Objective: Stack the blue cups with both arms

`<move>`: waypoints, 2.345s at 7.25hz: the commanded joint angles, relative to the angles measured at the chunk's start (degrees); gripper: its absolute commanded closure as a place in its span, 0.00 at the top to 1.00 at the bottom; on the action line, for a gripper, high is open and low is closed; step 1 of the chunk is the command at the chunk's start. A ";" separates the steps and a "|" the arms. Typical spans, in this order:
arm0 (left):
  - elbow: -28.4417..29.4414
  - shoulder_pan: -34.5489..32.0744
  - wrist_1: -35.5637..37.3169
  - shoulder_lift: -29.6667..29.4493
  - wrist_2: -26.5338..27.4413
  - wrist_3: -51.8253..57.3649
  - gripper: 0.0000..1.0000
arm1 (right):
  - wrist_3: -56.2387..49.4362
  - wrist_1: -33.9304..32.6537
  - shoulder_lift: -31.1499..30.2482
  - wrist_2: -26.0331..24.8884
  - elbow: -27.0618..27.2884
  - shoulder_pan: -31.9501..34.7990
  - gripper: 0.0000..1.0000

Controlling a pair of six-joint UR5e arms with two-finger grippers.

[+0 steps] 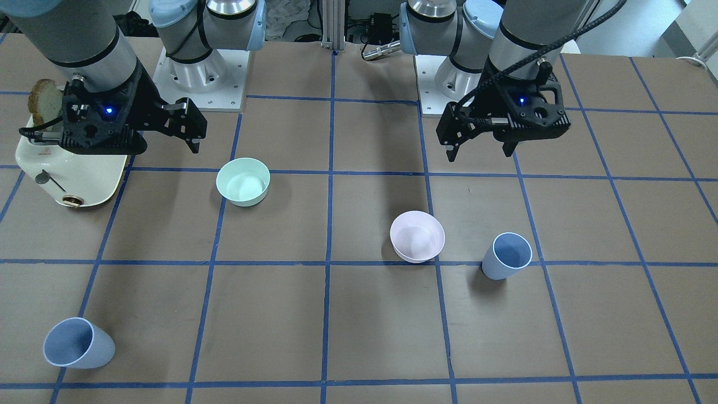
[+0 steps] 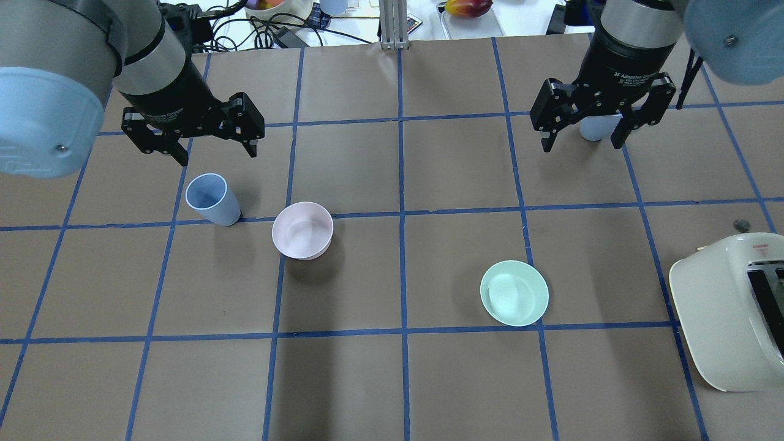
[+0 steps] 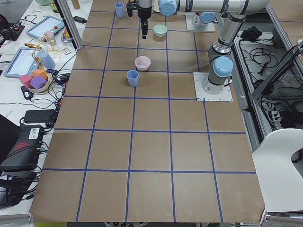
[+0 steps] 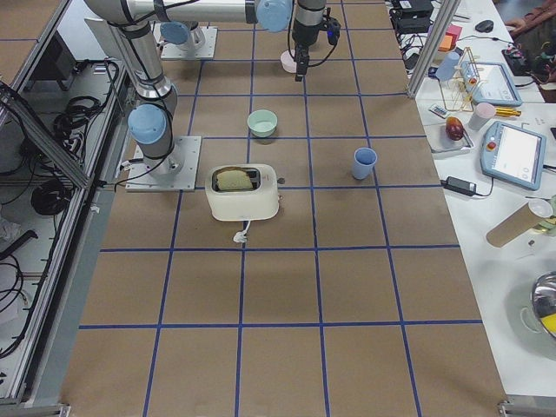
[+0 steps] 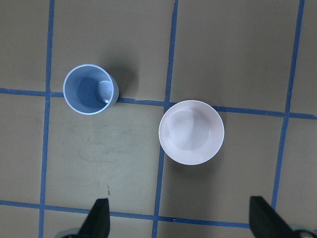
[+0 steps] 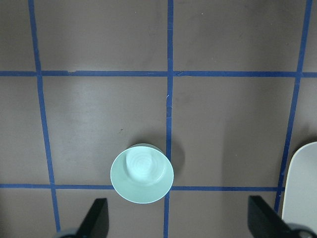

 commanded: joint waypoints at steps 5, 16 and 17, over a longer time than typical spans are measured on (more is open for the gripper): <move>-10.41 5.68 27.76 -15.78 2.19 19.26 1.00 | -1.63 -9.99 6.92 -6.23 -3.05 -7.71 1.00; 6.19 -2.89 18.12 -21.86 2.48 -3.14 0.00 | -20.97 -14.56 35.68 -4.56 -23.01 -15.47 1.00; 9.72 -6.05 15.56 -23.18 -0.50 -12.97 0.00 | -20.98 -14.56 36.12 -4.56 -22.75 -15.47 1.00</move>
